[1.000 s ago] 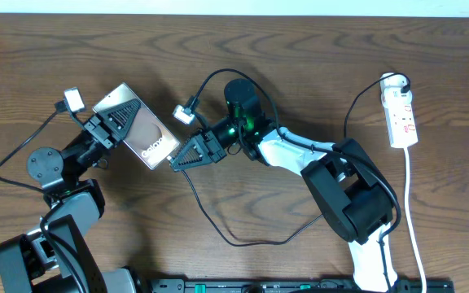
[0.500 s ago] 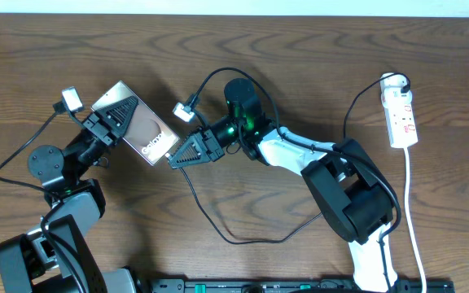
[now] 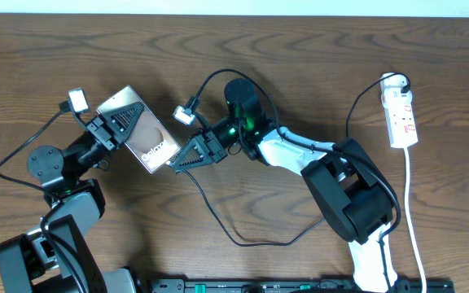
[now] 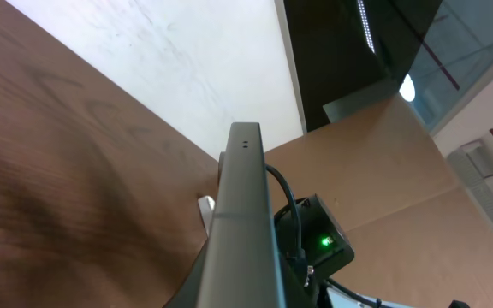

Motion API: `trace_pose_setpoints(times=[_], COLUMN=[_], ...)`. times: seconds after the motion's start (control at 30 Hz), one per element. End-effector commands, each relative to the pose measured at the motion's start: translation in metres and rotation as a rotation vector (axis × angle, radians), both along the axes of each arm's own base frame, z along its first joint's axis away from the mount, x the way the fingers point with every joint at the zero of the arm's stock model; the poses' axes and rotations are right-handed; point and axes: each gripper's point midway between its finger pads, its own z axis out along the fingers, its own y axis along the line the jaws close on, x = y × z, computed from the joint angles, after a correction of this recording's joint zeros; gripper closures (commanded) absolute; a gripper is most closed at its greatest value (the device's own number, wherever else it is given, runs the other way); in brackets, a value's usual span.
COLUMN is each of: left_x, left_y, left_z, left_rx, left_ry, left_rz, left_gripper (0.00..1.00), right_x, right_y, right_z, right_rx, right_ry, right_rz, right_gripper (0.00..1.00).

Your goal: Plug charger to phone and switch on socket

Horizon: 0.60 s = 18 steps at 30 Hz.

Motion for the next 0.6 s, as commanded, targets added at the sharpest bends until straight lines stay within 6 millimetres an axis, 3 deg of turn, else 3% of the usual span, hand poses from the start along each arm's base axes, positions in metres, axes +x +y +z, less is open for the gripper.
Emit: trace_pose_setpoints(times=[0.0, 0.57], left_x=[-0.021, 0.007], left_y=[-0.021, 0.003], left_z=[-0.003, 0.005], left_rx=[0.054, -0.002], left_ry=[-0.020, -0.029], left_rz=[-0.147, 0.063], left_gripper=[0.93, 0.93], right_x=[0.023, 0.035], right_y=[0.008, 0.015], right_z=[0.008, 0.003], right_rx=[0.023, -0.007], right_ry=[-0.059, -0.048], right_rz=[-0.110, -0.192], right_gripper=[0.99, 0.99])
